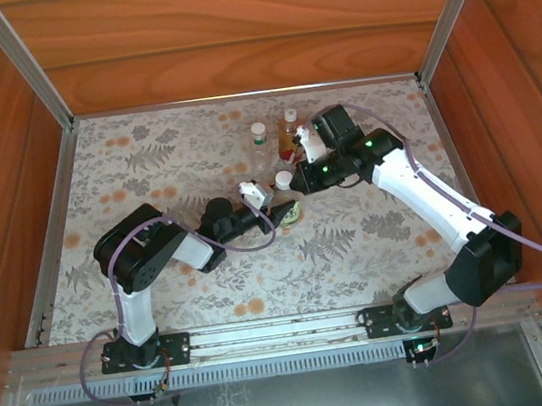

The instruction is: Screw on the bottle caps

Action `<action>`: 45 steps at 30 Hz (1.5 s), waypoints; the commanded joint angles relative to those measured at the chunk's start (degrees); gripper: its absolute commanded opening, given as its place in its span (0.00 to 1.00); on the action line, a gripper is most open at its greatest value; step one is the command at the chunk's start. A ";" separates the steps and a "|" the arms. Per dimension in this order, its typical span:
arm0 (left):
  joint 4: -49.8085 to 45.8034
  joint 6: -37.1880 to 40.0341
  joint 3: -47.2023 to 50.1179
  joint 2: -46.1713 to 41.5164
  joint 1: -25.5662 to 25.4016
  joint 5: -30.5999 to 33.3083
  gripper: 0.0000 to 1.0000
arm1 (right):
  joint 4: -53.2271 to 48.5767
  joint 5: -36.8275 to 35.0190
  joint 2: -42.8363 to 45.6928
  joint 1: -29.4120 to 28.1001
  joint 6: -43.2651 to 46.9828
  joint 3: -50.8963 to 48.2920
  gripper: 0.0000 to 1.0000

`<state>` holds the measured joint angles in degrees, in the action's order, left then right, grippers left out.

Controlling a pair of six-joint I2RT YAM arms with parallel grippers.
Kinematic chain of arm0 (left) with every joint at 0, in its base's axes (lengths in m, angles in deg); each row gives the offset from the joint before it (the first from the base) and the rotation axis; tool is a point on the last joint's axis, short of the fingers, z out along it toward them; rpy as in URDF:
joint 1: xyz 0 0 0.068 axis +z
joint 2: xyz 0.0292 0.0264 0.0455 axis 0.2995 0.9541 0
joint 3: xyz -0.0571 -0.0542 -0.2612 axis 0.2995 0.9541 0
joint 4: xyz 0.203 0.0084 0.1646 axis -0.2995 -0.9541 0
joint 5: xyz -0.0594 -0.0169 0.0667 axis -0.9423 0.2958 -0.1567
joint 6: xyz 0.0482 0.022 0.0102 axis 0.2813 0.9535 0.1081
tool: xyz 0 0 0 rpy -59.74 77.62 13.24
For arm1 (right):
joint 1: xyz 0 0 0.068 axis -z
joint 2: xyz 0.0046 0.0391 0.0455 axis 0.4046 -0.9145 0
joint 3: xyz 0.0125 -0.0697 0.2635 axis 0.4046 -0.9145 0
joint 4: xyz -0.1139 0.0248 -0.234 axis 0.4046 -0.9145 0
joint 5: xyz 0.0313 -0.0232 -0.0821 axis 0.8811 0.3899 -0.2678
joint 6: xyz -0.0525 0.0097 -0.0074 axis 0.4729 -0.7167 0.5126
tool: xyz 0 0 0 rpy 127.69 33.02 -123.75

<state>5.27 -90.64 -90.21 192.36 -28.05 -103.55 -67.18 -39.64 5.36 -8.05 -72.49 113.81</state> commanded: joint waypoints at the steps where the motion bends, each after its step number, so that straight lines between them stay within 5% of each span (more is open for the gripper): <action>1: -4.66 -2.54 -0.35 2.09 -0.17 -2.22 0.54 | -1.52 2.36 1.63 -0.30 -1.18 -0.91 0.15; 13: -4.68 -1.47 0.27 1.95 -0.18 -2.73 0.54 | 4.46 1.22 -4.01 3.31 -1.87 3.54 0.26; 20: -4.70 -1.25 0.14 2.17 -0.10 -2.92 0.54 | 3.06 4.00 -5.65 3.49 -0.89 3.25 0.17; 31: -4.69 -1.15 0.00 1.21 -0.13 -2.40 0.54 | 1.03 13.30 3.41 2.85 -0.56 -5.00 0.15; 39: -10.37 10.83 2.89 -5.69 -0.06 -0.15 0.53 | -1.39 2.97 9.65 1.77 13.85 -2.55 0.50; 45: -23.17 27.16 4.78 -16.08 -0.18 2.76 0.53 | -2.20 -11.88 18.56 -4.64 40.29 -6.22 0.74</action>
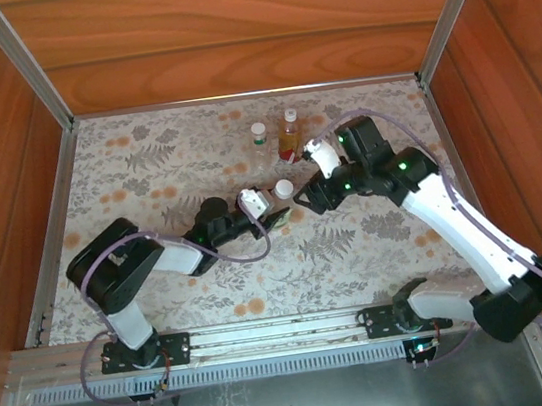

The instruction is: Screw on the bottle caps

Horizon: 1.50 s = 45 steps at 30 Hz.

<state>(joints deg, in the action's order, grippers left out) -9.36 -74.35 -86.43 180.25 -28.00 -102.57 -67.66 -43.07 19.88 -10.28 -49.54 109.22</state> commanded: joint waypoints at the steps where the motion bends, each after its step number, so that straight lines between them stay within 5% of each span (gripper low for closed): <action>1: -9.90 12.74 1.27 -5.20 -0.19 1.86 0.53 | -1.70 -8.84 5.53 -3.22 22.06 -2.39 0.75; 5: -16.93 18.70 1.40 -10.17 -0.28 0.84 0.54 | -4.03 -8.01 8.38 -6.10 38.56 -2.77 0.79; 11: -22.32 21.61 1.84 -15.21 -0.95 0.56 0.54 | -2.22 -10.43 5.06 -10.65 46.06 -1.32 0.77; 25: -24.38 22.38 1.84 -17.37 -2.38 0.31 0.54 | 4.15 -11.87 -4.68 -13.40 48.41 0.24 0.58; 45: -24.72 21.32 1.26 -16.92 -2.38 1.19 0.54 | -0.62 -6.72 -6.89 -13.44 48.24 0.45 0.57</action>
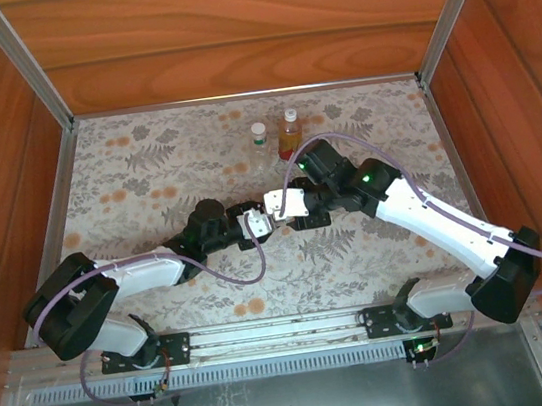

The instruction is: Screw on the bottle caps

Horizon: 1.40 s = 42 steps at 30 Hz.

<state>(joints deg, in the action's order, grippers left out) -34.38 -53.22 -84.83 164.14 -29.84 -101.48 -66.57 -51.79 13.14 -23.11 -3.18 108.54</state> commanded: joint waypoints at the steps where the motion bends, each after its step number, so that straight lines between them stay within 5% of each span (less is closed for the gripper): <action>1: 0.28 0.22 -0.29 -0.90 -0.52 0.01 0.54 | -1.40 1.32 -0.22 -0.65 1.86 1.05 0.57; 13: 0.21 -0.56 -0.30 -1.55 -0.53 -0.52 0.54 | 1.40 -2.73 -1.39 -0.65 1.16 0.03 0.52; 20: 0.22 -0.49 -0.48 -2.07 -0.53 1.03 0.54 | 4.49 -1.67 -1.02 -0.66 -8.67 -0.80 0.35; 25: 0.12 0.76 -1.39 -1.73 -0.55 3.71 0.54 | 12.56 -6.34 -0.51 -0.65 -41.94 -1.95 0.24; 30: 0.06 2.98 -2.45 -0.91 -0.55 4.96 0.54 | 6.49 -3.86 -3.14 -0.57 -82.14 1.31 0.25; 33: -0.14 3.65 -2.57 -0.96 -0.52 5.27 0.54 | 6.69 1.86 -2.80 -0.40 -91.18 0.66 0.27; 36: -0.31 3.74 -2.24 -1.17 -0.55 5.37 0.54 | 5.97 0.77 -1.04 0.09 -85.43 0.39 0.37; 40: -0.53 3.15 -1.26 -2.09 -0.55 5.31 0.54 | 5.95 -1.63 2.75 0.15 -61.92 -1.78 0.68; 42: -0.55 2.93 -0.54 -2.55 -0.52 5.12 0.54 | 5.34 -3.67 4.39 0.13 -49.88 -2.76 0.73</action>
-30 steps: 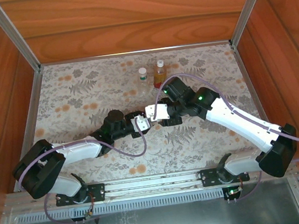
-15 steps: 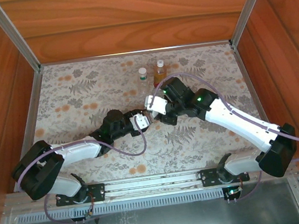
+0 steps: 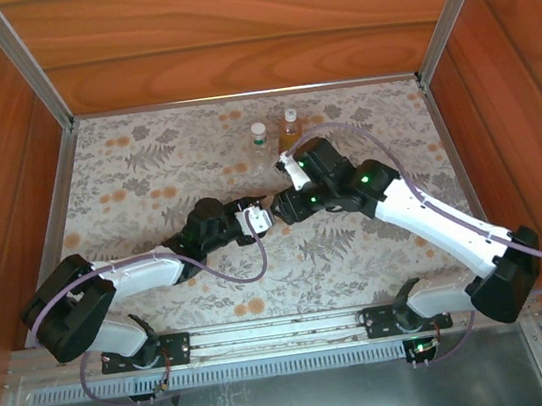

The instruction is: Screw on the bottle caps

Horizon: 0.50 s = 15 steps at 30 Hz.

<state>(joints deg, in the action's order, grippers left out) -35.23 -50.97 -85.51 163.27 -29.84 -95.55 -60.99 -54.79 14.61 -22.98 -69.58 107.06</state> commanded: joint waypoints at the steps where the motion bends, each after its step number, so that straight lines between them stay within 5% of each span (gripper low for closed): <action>1: 0.24 0.52 0.42 -1.93 -0.55 -0.94 0.54 | -0.56 -1.89 3.67 0.00 23.02 -1.82 0.73; 9: -0.23 1.04 2.06 -3.28 -0.54 -0.66 0.54 | -5.34 -2.27 2.95 -2.40 61.34 -0.93 0.68; 15: -0.54 1.44 2.33 -3.75 -0.50 -0.75 0.54 | -0.77 -2.63 0.90 -3.02 67.56 -0.64 0.63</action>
<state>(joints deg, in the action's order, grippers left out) -35.34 -50.62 -83.54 160.71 -29.84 -95.75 -63.27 -57.67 16.53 -25.67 -11.05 106.07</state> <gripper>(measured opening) 0.558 0.638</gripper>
